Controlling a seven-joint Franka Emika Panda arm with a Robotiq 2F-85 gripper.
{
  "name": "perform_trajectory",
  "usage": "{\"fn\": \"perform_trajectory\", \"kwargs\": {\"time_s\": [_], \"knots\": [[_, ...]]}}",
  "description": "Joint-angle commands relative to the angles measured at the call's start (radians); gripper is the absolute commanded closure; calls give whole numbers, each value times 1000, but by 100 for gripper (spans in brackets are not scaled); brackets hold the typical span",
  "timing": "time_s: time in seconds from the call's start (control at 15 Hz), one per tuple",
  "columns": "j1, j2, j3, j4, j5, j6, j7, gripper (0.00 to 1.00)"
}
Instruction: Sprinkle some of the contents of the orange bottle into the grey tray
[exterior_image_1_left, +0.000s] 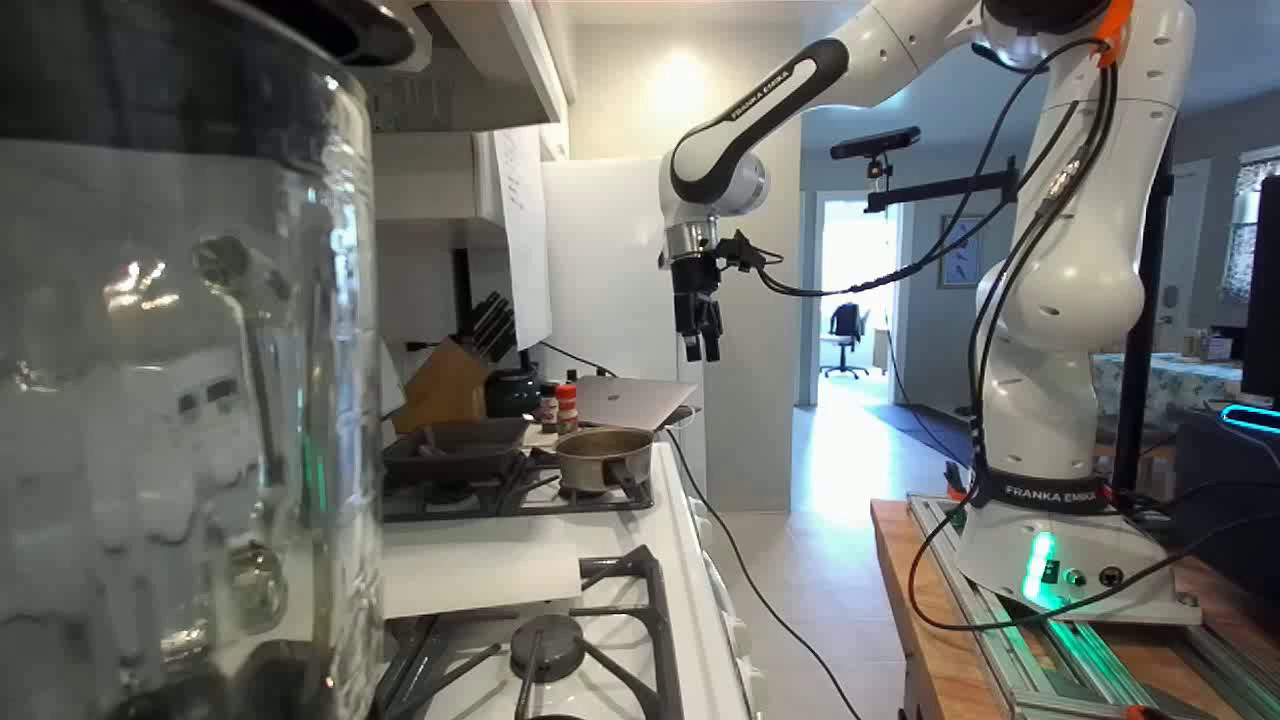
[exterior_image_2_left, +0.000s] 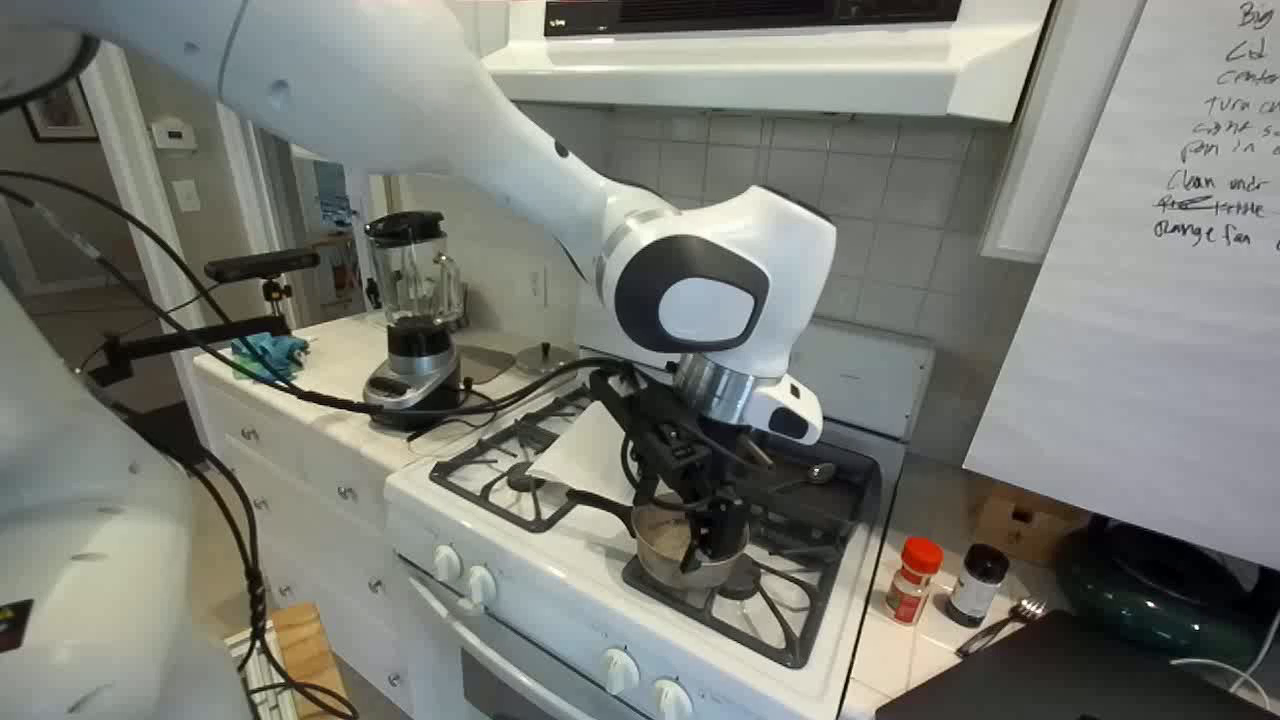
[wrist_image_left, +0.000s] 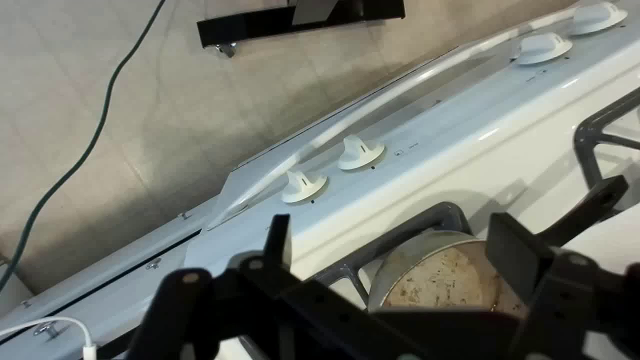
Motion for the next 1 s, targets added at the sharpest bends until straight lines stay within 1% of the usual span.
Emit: {"fn": "perform_trajectory", "kwargs": {"time_s": [0.0,0.33,0.4,0.47,0.67,0.93], "knots": [[-21,1,20,1,4,-2,-4,0],[-21,1,20,1,4,-2,-4,0],[-19,30,17,-6,44,105,7,0],[-20,66,19,16,57,127,36,0],[-25,157,17,28,120,356,74,0],[-35,302,30,43,234,688,58,0]]}}
